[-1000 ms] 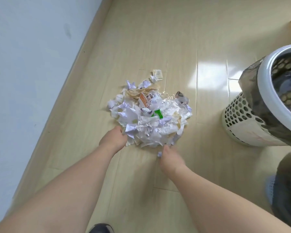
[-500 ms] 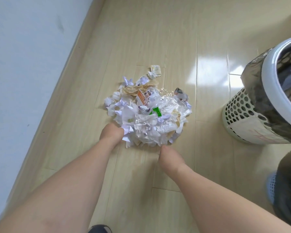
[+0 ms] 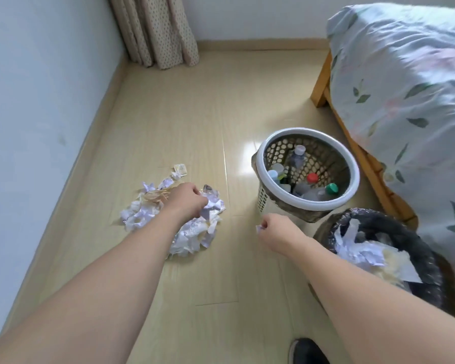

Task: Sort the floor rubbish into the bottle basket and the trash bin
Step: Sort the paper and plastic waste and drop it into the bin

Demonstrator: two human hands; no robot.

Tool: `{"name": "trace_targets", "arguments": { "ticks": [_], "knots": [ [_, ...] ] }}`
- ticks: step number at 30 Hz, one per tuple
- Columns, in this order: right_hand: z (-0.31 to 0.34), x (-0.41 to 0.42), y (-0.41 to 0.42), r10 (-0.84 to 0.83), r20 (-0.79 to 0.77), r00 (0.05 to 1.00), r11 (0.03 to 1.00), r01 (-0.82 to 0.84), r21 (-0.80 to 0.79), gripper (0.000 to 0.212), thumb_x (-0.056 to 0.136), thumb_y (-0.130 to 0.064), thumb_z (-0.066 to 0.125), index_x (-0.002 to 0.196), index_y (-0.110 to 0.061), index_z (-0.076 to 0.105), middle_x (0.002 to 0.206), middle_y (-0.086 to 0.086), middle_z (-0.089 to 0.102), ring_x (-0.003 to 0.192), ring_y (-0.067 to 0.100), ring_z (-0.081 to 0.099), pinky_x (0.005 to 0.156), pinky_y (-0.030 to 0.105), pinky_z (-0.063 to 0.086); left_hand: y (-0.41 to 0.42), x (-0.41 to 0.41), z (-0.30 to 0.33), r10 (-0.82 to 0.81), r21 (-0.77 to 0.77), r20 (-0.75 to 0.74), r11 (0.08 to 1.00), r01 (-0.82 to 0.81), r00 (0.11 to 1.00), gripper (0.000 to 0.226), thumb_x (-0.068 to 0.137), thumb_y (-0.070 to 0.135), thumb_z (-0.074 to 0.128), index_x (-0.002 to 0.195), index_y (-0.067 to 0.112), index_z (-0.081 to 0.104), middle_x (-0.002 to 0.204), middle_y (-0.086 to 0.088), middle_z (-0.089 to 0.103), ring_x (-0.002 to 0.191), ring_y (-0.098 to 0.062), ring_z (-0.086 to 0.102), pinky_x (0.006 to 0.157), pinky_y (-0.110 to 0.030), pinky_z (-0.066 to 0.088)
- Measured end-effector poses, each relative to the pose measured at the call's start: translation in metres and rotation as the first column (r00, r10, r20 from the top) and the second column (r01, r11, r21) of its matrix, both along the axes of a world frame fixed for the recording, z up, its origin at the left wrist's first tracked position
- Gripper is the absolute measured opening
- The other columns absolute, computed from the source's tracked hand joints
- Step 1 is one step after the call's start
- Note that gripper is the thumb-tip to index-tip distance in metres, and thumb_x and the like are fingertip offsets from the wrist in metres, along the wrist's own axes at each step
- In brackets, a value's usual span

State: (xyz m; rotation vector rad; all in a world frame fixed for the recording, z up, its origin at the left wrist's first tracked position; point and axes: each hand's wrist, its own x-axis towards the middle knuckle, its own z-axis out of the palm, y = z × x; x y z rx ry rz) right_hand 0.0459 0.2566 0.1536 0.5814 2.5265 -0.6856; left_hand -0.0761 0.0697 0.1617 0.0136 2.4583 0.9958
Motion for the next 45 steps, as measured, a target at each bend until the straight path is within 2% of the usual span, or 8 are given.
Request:
{"name": "trace_targets", "arguments": {
  "ticks": [8, 15, 19, 23, 29, 34, 40, 45],
  "knots": [
    [0.051, 0.100, 0.121, -0.369, -0.120, 0.922, 0.927, 0.375, 0.034, 0.027, 0.094, -0.022, 0.051, 0.067, -0.018, 0.048, 0.083, 0.005, 0.060, 0.084, 0.026, 0.061, 0.074, 0.033, 0.050, 0.166, 0.087, 0.044, -0.294, 0.164, -0.038, 0.941, 0.296, 0.955, 0.005, 0.077, 0.008, 0.051, 0.080, 0.011, 0.054, 0.074, -0.015, 0.067, 0.065, -0.032, 0.069, 0.062, -0.040, 0.057],
    [0.032, 0.176, 0.211, -0.584, -0.094, 0.806, 0.812, 0.582, -0.056, 0.018, 0.089, -0.015, 0.053, 0.072, -0.019, 0.054, 0.088, 0.007, 0.067, 0.081, 0.026, 0.067, 0.062, 0.027, 0.047, 0.276, 0.160, 0.020, -0.419, 0.116, -0.001, 0.902, 0.416, 0.908, 0.005, 0.079, 0.010, 0.050, 0.080, 0.013, 0.055, 0.079, -0.015, 0.069, 0.076, -0.032, 0.071, 0.069, -0.043, 0.059],
    [0.024, 0.181, 0.233, -0.561, -0.057, 0.826, 0.822, 0.547, -0.159, 0.024, 0.088, -0.008, 0.051, 0.106, -0.015, 0.067, 0.105, 0.010, 0.066, 0.095, 0.027, 0.065, 0.084, 0.038, 0.056, 0.308, 0.176, 0.003, -0.427, 0.071, 0.046, 0.903, 0.423, 0.903, 0.015, 0.079, 0.013, 0.047, 0.089, 0.008, 0.057, 0.087, -0.015, 0.068, 0.081, -0.030, 0.071, 0.076, -0.045, 0.061],
    [0.013, 0.184, 0.240, -0.547, -0.042, 0.836, 0.823, 0.528, -0.211, 0.034, 0.091, -0.011, 0.048, 0.122, -0.016, 0.061, 0.117, 0.009, 0.063, 0.100, 0.026, 0.062, 0.086, 0.035, 0.054, 0.320, 0.178, -0.006, -0.464, -0.007, 0.016, 0.886, 0.464, 0.886, 0.020, 0.078, 0.015, 0.042, 0.088, 0.012, 0.059, 0.086, -0.010, 0.066, 0.084, -0.028, 0.067, 0.077, -0.044, 0.060],
    [0.023, 0.176, 0.231, -0.521, -0.101, 0.847, 0.850, 0.504, -0.155, 0.026, 0.089, -0.014, 0.047, 0.108, -0.015, 0.064, 0.104, 0.006, 0.065, 0.094, 0.023, 0.061, 0.083, 0.034, 0.052, 0.298, 0.161, 0.006, -0.457, -0.040, -0.019, 0.889, 0.456, 0.889, 0.016, 0.083, 0.013, 0.043, 0.084, 0.011, 0.059, 0.081, -0.010, 0.065, 0.077, -0.028, 0.063, 0.071, -0.039, 0.055],
    [0.050, 0.139, 0.194, -0.450, -0.141, 0.882, 0.892, 0.436, -0.118, 0.016, 0.087, -0.008, 0.044, 0.084, -0.011, 0.060, 0.083, 0.006, 0.061, 0.074, 0.023, 0.058, 0.063, 0.030, 0.049, 0.245, 0.130, 0.028, -0.395, -0.040, -0.034, 0.918, 0.394, 0.918, 0.014, 0.084, 0.016, 0.048, 0.087, 0.017, 0.062, 0.088, -0.006, 0.067, 0.085, -0.024, 0.066, 0.080, -0.041, 0.059],
    [0.062, 0.071, 0.105, -0.304, -0.142, 0.942, 0.949, 0.287, -0.127, 0.020, 0.090, -0.016, 0.047, 0.097, -0.008, 0.065, 0.094, 0.009, 0.065, 0.088, 0.025, 0.063, 0.075, 0.033, 0.053, 0.139, 0.078, 0.036, -0.243, 0.008, -0.014, 0.970, 0.243, 0.970, 0.016, 0.081, 0.012, 0.043, 0.080, 0.012, 0.059, 0.090, -0.017, 0.071, 0.069, -0.026, 0.064, 0.061, -0.028, 0.045],
    [0.045, 0.011, 0.010, -0.096, -0.084, 0.992, 0.989, 0.085, -0.122, 0.017, 0.086, -0.010, 0.046, 0.092, -0.010, 0.062, 0.095, 0.006, 0.063, 0.088, 0.023, 0.060, 0.074, 0.030, 0.050, 0.025, 0.034, 0.015, -0.121, -0.031, -0.002, 0.992, 0.121, 0.993, 0.014, 0.081, 0.011, 0.042, 0.078, 0.015, 0.055, 0.084, -0.015, 0.067, 0.067, -0.023, 0.059, 0.075, -0.036, 0.047]
  ]
}}
